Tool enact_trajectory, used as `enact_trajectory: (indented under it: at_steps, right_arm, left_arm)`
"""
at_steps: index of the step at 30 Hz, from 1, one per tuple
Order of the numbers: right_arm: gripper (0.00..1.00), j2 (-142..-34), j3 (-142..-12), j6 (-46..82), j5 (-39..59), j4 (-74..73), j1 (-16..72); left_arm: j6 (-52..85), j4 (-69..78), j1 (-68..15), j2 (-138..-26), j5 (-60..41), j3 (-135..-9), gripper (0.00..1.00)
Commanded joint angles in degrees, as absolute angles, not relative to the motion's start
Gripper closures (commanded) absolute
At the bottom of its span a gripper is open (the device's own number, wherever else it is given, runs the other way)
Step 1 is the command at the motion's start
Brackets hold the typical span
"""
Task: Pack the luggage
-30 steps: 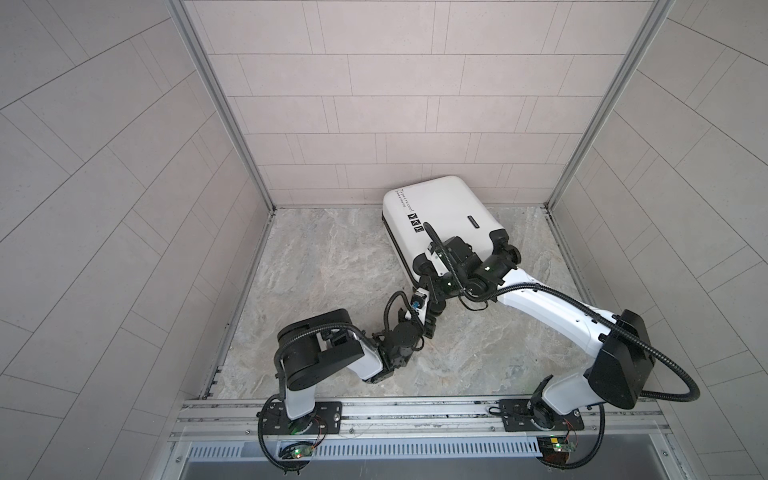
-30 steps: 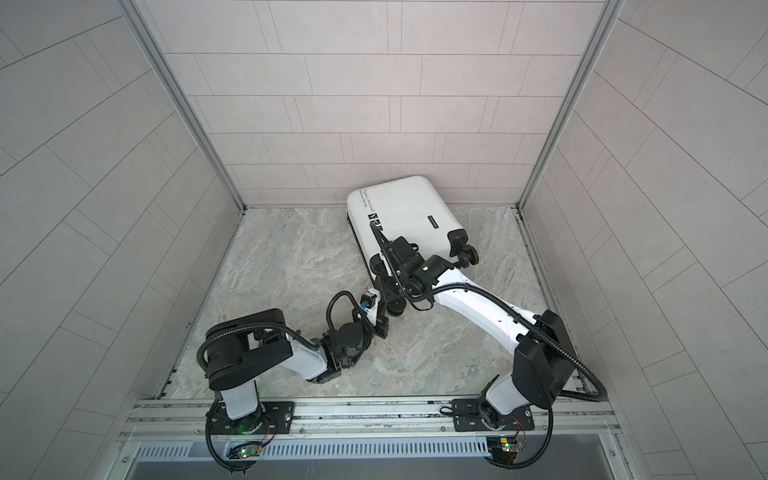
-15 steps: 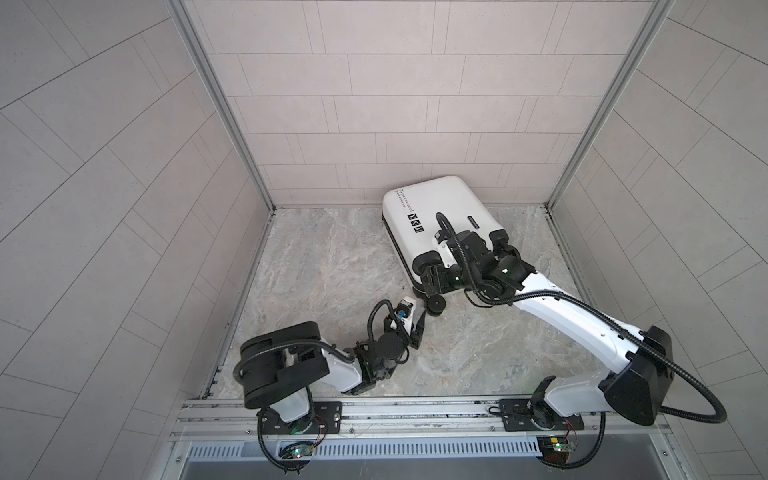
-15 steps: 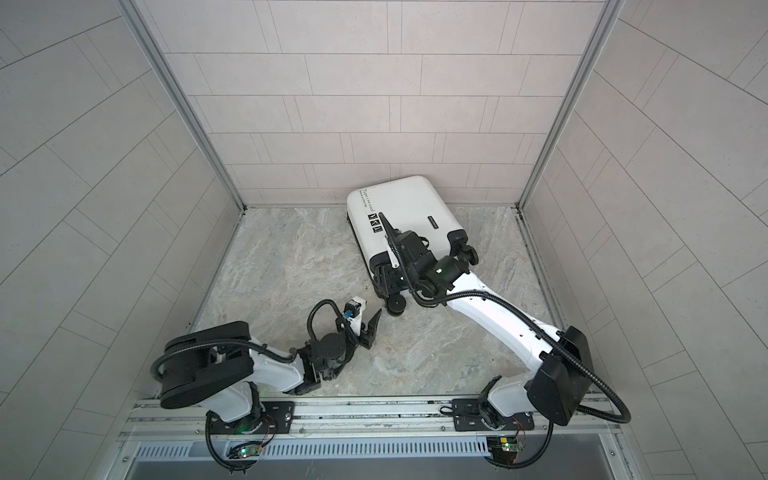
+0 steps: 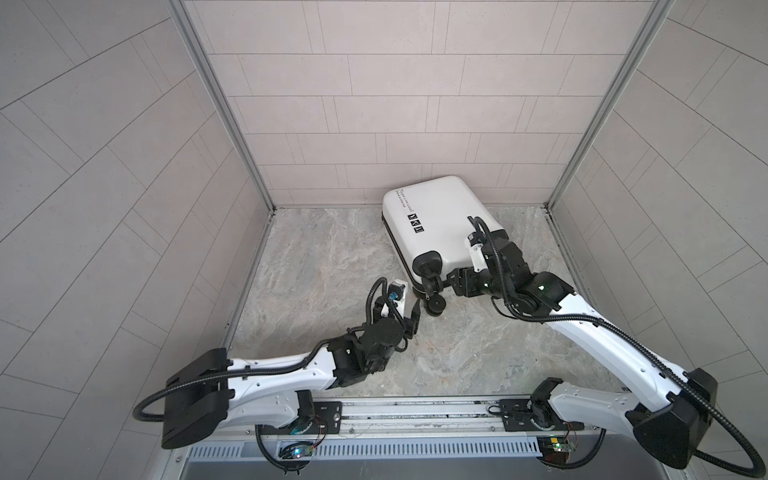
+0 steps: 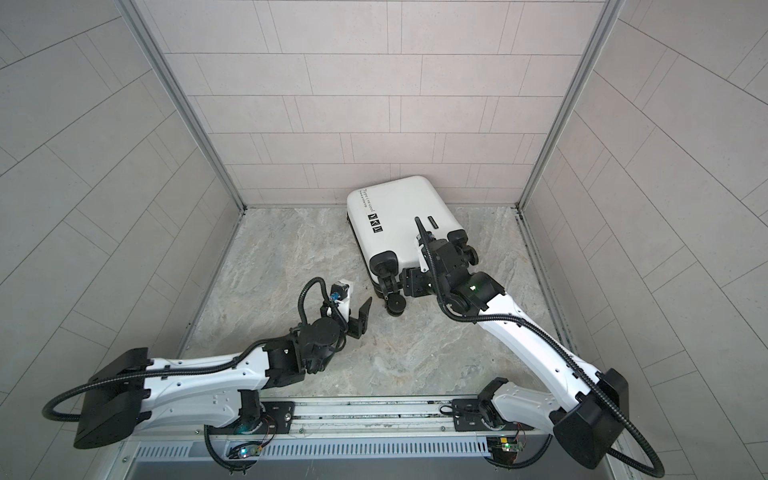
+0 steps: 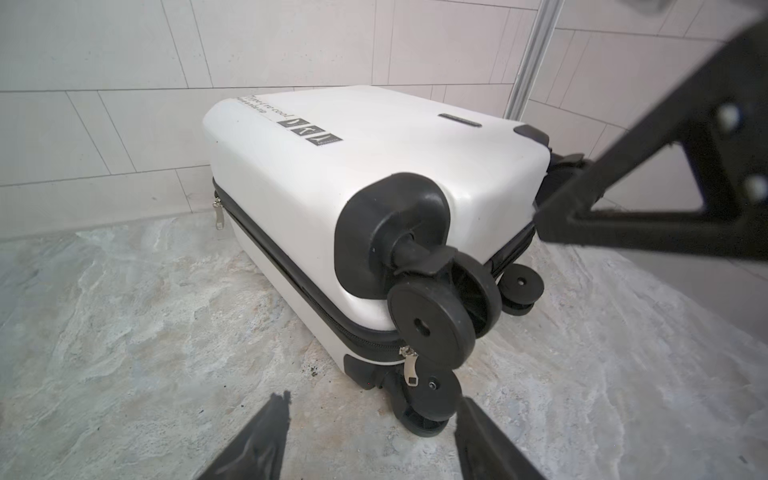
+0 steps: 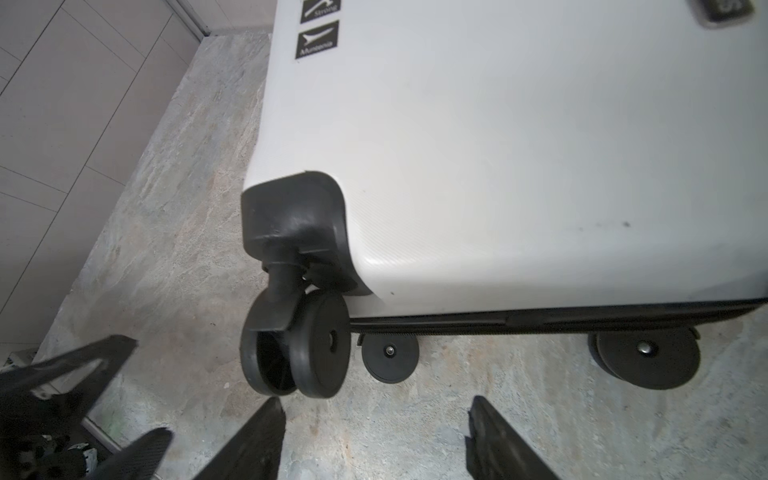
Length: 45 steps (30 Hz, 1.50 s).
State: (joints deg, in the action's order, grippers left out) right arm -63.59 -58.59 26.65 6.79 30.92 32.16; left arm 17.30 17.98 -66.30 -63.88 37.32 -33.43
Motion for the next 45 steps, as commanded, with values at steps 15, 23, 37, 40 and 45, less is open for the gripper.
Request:
enact_trajectory:
  at_steps: [15, 23, 37, 40, 45]
  right_arm:
    - [0.35, -63.2, -36.2, 28.0, 14.0, -0.7, 33.0]
    - [0.40, -69.3, -31.7, 29.7, 16.1, -13.3, 35.0]
    - [0.49, -79.0, -31.1, 32.2, 17.6, -24.8, 35.3]
    - [0.51, -80.1, -30.5, 32.7, 17.3, -27.1, 35.2]
    - [0.54, -80.4, -28.4, 33.9, 16.3, -31.0, 35.3]
  left_arm:
    - [39.9, -20.8, -53.5, -66.5, 13.8, -54.3, 0.19]
    - [44.6, -16.9, -50.7, -67.3, 11.1, -49.3, 0.18]
    - [45.5, -13.8, -47.5, -68.9, 8.0, -46.9, 0.18]
    - [45.5, -14.0, -47.2, -68.9, 7.5, -46.9, 0.18]
    - [45.4, -14.3, -46.7, -68.9, 6.9, -47.0, 0.18]
